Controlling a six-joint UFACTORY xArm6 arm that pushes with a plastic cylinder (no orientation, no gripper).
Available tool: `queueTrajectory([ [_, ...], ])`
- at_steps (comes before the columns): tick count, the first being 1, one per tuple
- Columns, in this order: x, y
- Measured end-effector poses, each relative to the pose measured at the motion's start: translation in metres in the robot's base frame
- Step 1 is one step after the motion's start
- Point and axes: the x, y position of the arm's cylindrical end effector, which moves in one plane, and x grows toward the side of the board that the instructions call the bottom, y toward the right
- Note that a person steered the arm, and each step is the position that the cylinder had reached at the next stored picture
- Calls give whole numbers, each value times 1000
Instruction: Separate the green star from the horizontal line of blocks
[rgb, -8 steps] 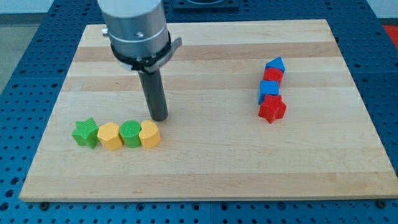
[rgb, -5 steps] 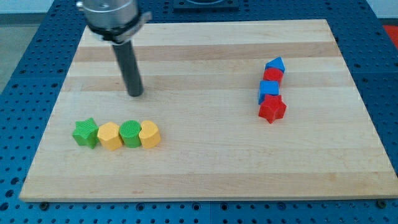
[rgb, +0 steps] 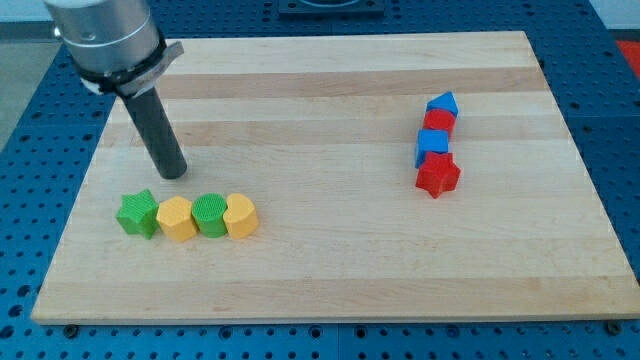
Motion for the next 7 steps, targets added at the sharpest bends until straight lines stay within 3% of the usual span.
queueTrajectory([
  [3,61,-8],
  [7,83,-57],
])
